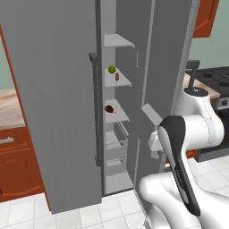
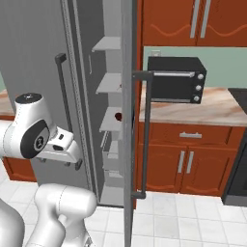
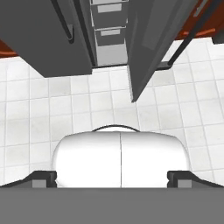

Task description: Store the hot dog in the freezer for long-term storage. Close the freezer door after placing the cooked food.

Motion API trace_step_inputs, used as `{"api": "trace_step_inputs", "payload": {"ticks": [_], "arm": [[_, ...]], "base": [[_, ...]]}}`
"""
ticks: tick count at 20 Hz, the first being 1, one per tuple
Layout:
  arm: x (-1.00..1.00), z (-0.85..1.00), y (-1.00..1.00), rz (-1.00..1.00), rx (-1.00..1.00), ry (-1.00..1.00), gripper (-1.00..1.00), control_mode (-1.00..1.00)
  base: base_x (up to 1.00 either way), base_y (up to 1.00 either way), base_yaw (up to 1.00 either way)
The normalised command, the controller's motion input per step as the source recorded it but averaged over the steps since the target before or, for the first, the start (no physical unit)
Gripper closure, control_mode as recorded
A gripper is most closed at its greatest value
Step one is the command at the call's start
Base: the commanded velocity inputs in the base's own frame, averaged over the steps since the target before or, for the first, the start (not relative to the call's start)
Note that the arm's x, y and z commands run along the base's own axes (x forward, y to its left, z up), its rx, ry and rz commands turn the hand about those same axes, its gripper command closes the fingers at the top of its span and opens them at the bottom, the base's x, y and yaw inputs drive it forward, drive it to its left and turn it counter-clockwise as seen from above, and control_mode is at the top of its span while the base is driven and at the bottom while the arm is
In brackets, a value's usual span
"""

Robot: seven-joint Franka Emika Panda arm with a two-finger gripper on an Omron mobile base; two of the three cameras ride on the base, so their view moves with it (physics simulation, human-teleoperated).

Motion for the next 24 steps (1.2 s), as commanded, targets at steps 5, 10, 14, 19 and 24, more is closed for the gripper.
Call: {"api": "trace_step_inputs", "payload": {"ticks": [5, 10, 14, 19, 24], "arm": [[0.00, 0.00, 0.00, 0.00, 0.00, 0.00, -1.00, 1.00], [0.00, 0.00, 0.00, 0.00, 0.00, 0.00, -1.00, 1.00], [0.00, 0.00, 0.00, 0.00, 0.00, 0.00, -1.00, 1.00], [0.00, 0.00, 0.00, 0.00, 0.00, 0.00, -1.00, 1.00], [0.00, 0.00, 0.00, 0.00, 0.00, 0.00, -1.00, 1.00]], "base": [[0.00, -0.09, 0.01], [0.00, -0.33, 0.03], [0.00, -0.41, 0.02], [0.00, -0.25, 0.02], [0.00, 0.06, 0.00]]}}
